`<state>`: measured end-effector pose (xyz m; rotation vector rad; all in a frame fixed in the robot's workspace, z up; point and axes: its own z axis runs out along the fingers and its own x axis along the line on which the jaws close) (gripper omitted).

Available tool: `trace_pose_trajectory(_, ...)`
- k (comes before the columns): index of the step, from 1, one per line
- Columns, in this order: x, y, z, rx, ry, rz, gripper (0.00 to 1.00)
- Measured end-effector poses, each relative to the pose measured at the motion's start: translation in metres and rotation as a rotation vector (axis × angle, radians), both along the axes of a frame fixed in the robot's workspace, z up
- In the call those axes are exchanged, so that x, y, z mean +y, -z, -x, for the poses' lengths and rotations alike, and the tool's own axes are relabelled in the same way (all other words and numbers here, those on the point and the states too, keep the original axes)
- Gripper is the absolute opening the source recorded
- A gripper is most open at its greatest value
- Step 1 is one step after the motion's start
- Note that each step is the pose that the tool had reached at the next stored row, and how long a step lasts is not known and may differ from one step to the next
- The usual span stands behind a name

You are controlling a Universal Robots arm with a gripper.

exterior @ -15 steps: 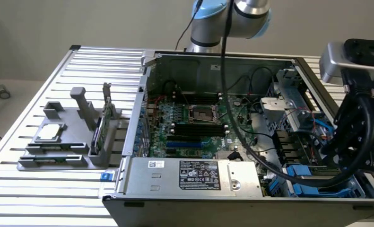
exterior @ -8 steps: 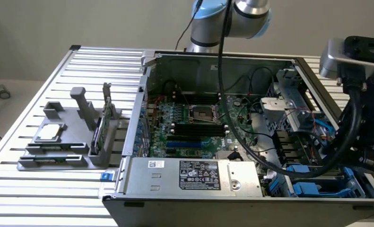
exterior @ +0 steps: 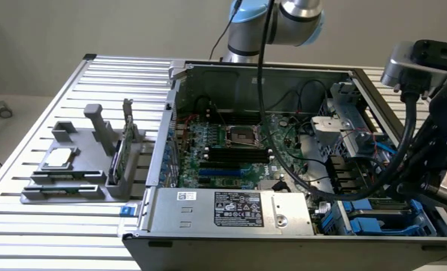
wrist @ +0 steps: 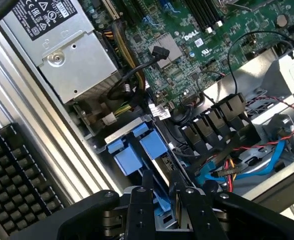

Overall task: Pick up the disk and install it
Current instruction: 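Insert the first disk wire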

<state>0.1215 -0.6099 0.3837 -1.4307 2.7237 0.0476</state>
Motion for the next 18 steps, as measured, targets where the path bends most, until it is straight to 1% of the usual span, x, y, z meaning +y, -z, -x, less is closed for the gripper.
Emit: trace_pose_trajectory(18,0.0000,0.0000,0.0000,0.0000,0.292,-0.0009,0.28)
